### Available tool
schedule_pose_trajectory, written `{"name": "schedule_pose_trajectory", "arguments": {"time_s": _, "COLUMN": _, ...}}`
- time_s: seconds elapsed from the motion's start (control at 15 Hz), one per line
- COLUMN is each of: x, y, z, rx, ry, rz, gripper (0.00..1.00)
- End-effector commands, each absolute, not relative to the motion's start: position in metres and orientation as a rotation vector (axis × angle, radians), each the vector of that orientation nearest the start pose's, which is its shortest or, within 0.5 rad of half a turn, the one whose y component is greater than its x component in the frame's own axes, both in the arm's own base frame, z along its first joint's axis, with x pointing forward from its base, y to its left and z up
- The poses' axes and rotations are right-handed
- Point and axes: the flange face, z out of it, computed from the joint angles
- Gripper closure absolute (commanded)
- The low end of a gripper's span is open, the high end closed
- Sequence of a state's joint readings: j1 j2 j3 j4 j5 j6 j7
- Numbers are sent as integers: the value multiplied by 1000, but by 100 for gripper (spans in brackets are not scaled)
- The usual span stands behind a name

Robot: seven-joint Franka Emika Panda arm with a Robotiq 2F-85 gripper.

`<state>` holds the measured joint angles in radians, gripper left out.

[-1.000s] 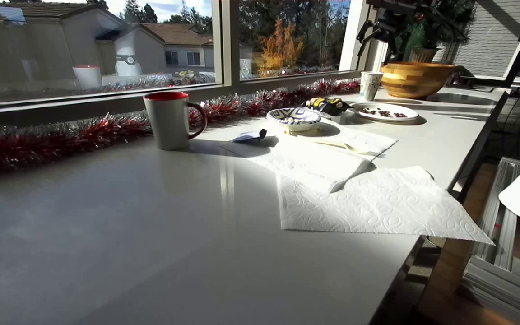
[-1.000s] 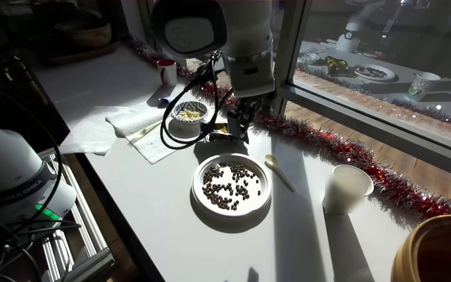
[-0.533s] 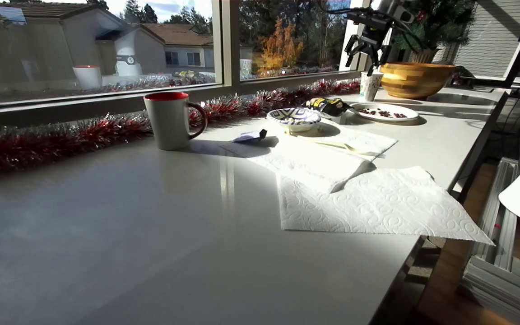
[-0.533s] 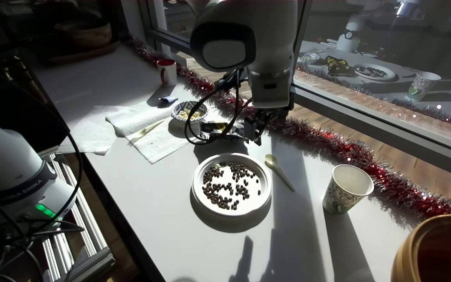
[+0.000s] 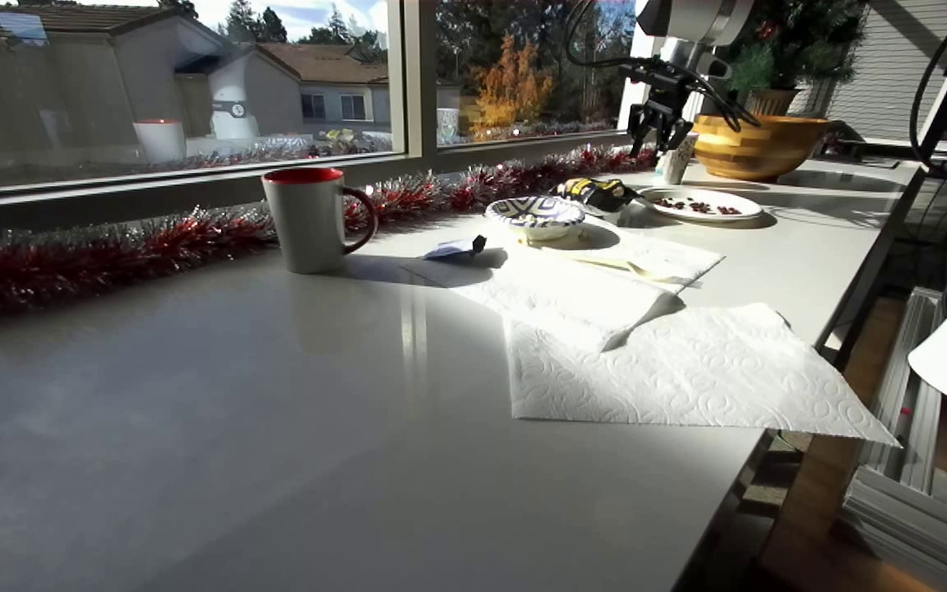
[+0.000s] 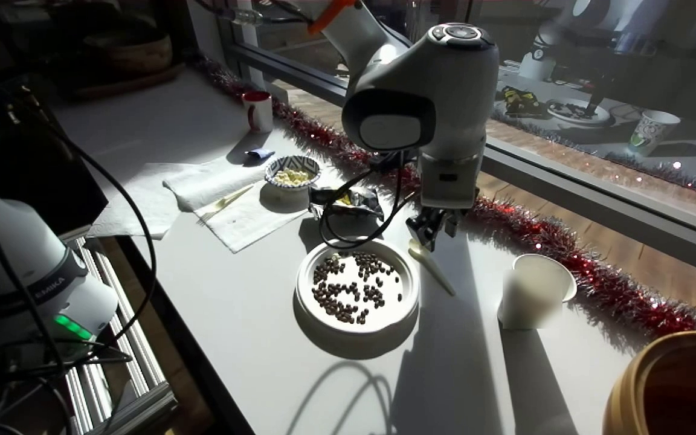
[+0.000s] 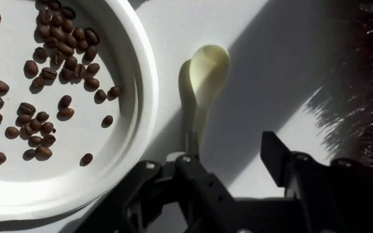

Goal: Use the white spoon to place some items from the white plate and place them in the bowl on the left.

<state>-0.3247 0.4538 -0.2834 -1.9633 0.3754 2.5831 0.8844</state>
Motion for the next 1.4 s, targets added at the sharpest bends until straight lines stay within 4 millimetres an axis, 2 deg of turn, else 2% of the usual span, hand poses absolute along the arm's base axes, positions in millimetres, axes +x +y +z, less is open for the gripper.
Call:
{"name": "schedule_pose_trajectory", "arguments": {"time_s": 0.0, "x": 532, "y": -381, "z": 253, "rx": -1861, "ry": 2363, "rz": -222, "gripper": 61}}
{"name": "schedule_pose_trajectory", "arguments": {"time_s": 0.07, "x": 533, "y": -384, "z": 249, "rx": -1857, "ry": 2372, "rz": -203, "gripper": 66}}
{"name": "schedule_pose_trajectory", "arguments": {"time_s": 0.13, "x": 533, "y": -386, "z": 246, "rx": -1858, "ry": 2382, "rz": -184, "gripper": 61}}
{"name": "schedule_pose_trajectory", "arguments": {"time_s": 0.4, "x": 536, "y": -393, "z": 236, "rx": -1858, "ry": 2407, "rz": -105, "gripper": 56}}
{"name": "schedule_pose_trajectory", "arguments": {"time_s": 0.47, "x": 537, "y": -394, "z": 234, "rx": -1858, "ry": 2408, "rz": -87, "gripper": 52}}
{"name": "schedule_pose_trajectory", "arguments": {"time_s": 0.8, "x": 538, "y": -395, "z": 227, "rx": -1868, "ry": 2414, "rz": 43, "gripper": 51}}
{"name": "schedule_pose_trajectory", "arguments": {"time_s": 0.93, "x": 540, "y": -397, "z": 223, "rx": -1859, "ry": 2408, "rz": 42, "gripper": 55}}
{"name": "schedule_pose_trajectory", "arguments": {"time_s": 1.0, "x": 542, "y": -399, "z": 223, "rx": -1850, "ry": 2391, "rz": 15, "gripper": 62}}
{"name": "schedule_pose_trajectory", "arguments": {"time_s": 1.07, "x": 543, "y": -400, "z": 222, "rx": -1846, "ry": 2386, "rz": 8, "gripper": 62}}
{"name": "schedule_pose_trajectory", "arguments": {"time_s": 1.2, "x": 544, "y": -403, "z": 218, "rx": -1853, "ry": 2384, "rz": -2, "gripper": 71}}
{"name": "schedule_pose_trajectory", "arguments": {"time_s": 1.33, "x": 544, "y": -406, "z": 213, "rx": -1857, "ry": 2390, "rz": 6, "gripper": 70}}
